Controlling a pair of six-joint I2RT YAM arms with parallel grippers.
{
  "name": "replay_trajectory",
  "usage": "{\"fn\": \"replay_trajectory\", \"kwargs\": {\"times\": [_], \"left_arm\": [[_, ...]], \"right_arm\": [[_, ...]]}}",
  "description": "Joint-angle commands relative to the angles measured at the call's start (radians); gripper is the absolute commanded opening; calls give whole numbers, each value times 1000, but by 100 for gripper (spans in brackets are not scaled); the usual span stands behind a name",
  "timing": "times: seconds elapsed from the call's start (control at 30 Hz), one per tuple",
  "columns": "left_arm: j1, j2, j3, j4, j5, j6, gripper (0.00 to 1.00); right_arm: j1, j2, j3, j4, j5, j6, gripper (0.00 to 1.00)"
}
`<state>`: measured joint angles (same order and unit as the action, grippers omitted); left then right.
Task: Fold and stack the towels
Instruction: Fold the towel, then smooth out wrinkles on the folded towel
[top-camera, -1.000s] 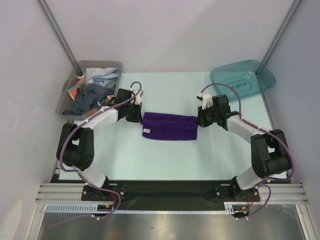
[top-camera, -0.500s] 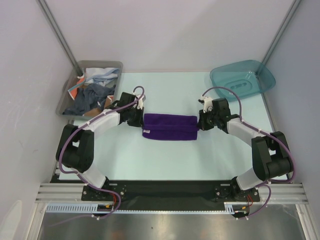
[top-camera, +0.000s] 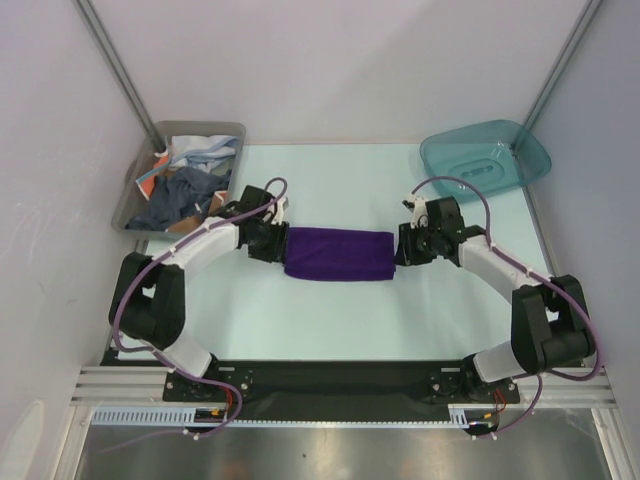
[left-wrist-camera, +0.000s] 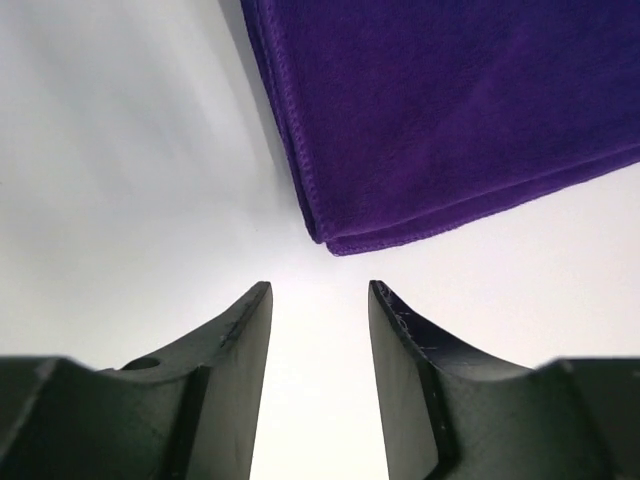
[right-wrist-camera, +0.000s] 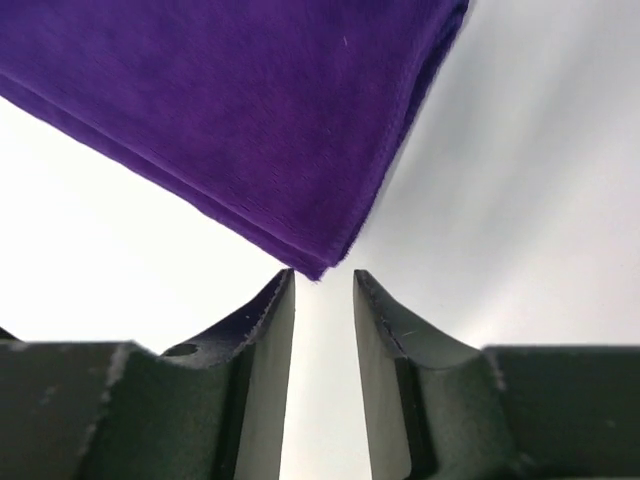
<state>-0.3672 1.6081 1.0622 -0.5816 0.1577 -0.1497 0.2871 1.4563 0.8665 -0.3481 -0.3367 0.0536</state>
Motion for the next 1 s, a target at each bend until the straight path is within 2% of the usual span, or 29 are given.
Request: {"fn": "replay_trajectory", "kwargs": {"times": [0.0, 0.1, 0.2, 0.23, 0.33, 0.57, 0.7, 0.97], "left_arm": [[-6, -74, 74, -40, 35, -20, 49], [-6, -62, 93, -15, 109, -71, 49], [-19, -47, 61, 75, 187, -148, 45], [-25, -36, 58, 72, 116, -171, 46], [-29, 18, 45, 63, 30, -214, 46], [-29, 90, -56, 83, -98, -278, 44], [-29, 69, -77, 92, -106, -280, 44], [-27, -5, -56, 68, -143, -292, 50]], "right_arm": [[0, -45, 95, -42, 8, 96, 33], [3, -16, 117, -11, 10, 153, 30], [3, 47, 131, 18, -1, 192, 27], [4, 65, 134, 23, -7, 202, 27], [15, 124, 121, 52, -38, 210, 28], [27, 187, -4, 93, 51, 219, 27], [27, 162, -6, 84, 53, 226, 29], [26, 65, -3, 9, 90, 290, 36]]}}
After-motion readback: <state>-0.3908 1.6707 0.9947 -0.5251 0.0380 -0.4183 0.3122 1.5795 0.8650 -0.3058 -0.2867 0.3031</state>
